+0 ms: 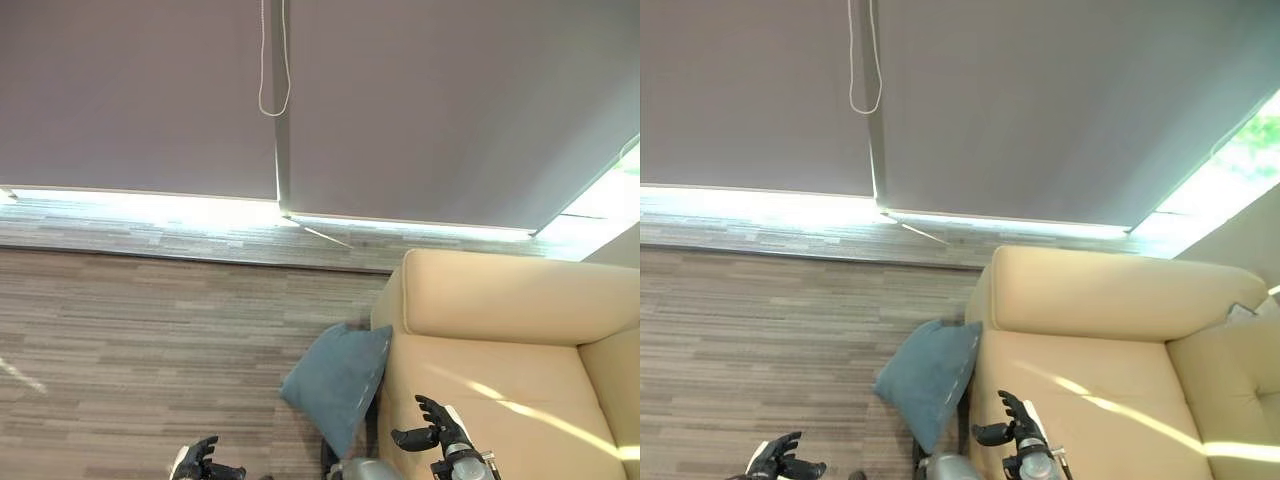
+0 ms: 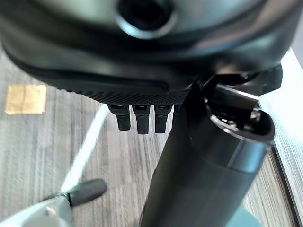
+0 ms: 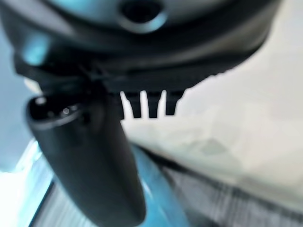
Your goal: Pick up all the scattered cushions and arrange them neatly on the sofa.
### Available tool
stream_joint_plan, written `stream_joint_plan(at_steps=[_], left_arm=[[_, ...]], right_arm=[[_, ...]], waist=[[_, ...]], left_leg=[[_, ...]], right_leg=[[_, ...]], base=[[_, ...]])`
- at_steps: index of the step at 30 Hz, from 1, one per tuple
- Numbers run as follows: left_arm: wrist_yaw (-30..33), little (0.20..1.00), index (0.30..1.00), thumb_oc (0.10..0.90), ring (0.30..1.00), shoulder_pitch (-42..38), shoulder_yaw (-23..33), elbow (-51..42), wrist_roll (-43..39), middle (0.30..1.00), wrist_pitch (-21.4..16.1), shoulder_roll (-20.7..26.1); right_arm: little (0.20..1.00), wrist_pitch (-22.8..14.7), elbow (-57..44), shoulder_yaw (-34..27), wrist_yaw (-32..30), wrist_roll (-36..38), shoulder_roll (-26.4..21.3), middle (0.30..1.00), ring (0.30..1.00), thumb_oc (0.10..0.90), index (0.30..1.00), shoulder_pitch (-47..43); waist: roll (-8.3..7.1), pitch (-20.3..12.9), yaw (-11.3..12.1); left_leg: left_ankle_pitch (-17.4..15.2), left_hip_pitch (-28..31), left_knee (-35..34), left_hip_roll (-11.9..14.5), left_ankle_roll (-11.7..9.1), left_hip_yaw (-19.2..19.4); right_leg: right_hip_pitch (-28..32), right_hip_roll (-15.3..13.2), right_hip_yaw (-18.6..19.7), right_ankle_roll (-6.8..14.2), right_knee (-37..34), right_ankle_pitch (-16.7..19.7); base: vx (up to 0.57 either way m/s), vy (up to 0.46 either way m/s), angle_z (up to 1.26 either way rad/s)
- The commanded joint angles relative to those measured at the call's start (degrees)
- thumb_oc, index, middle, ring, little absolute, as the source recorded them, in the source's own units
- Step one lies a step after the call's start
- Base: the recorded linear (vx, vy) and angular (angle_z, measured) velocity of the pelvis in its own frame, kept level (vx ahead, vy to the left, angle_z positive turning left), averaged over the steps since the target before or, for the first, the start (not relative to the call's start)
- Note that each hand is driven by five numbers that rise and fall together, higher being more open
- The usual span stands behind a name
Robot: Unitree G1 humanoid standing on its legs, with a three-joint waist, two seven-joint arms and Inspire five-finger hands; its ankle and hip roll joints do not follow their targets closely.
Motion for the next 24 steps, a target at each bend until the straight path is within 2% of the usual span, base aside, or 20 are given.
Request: stream_joint_plan(at_steps=[1,13,14,22,24], left_arm=[[0.71,0.900,0.900,0.800,0.900,-1.40,0.84,-0.31,1.71,0.900,-1.62,1.38],[0.25,0.900,0.900,0.800,0.900,-0.55,0.44,0.40,2.96,0.900,-1.46,0.73],[2.48,0.900,0.900,0.800,0.900,-2.55,4.02,1.95,-5.36,0.900,-1.80,-0.31],[1.88,0.900,0.900,0.800,0.900,-1.57,4.14,2.60,-4.02,0.900,-1.07,-0.05],[1.90,0.900,0.900,0.800,0.900,-1.58,4.12,2.48,-4.32,0.900,-1.12,0.14]], right_arm=[[0.900,-1.82,-0.33,-0.35,-1.11,0.72,-2.47,0.900,0.900,0.800,0.900,-0.67],[0.900,-1.88,0.29,-0.09,-0.86,0.54,-2.75,0.900,0.900,0.800,0.900,0.29],[0.900,0.06,2.01,-1.47,-1.50,0.88,-3.26,0.900,0.900,0.800,0.900,-1.73],[0.900,0.45,3.33,0.99,-1.25,-1.55,-3.12,0.900,0.900,0.800,0.900,-1.50],[0.900,0.35,2.74,1.18,-1.57,-1.65,-3.37,0.900,0.900,0.800,0.900,-1.53]], waist=[[-0.88,-2.86,-0.89],[-0.68,-3.70,-0.96],[0.31,-3.19,2.64],[0.60,-4.21,3.38],[0.48,-3.01,3.67]], left_leg=[[-1.81,-2.89,0.78,-6.16,0.27,3.05],[-0.82,-1.69,-1.78,-5.88,-0.26,3.76],[0.15,-8.52,3.76,-2.26,-2.68,3.81],[2.77,-4.54,-1.88,-0.97,-3.25,3.80],[3.50,-5.25,-1.46,-0.62,-3.62,3.02]], right_leg=[[4.90,-2.81,4.28,9.98,-1.32,-2.85],[7.56,-2.45,5.09,10.19,-4.83,-2.33],[6.54,-9.07,1.40,11.10,-4.92,-2.39],[8.27,-7.39,1.23,10.71,-6.20,-3.03],[8.02,-6.81,0.94,10.24,-6.33,-3.38]], base=[[0.07,0.002,-0.13],[0.02,-0.004,-0.05],[0.01,-0.002,0.03],[0.02,-0.021,0.07],[-0.09,-0.066,0.06]])
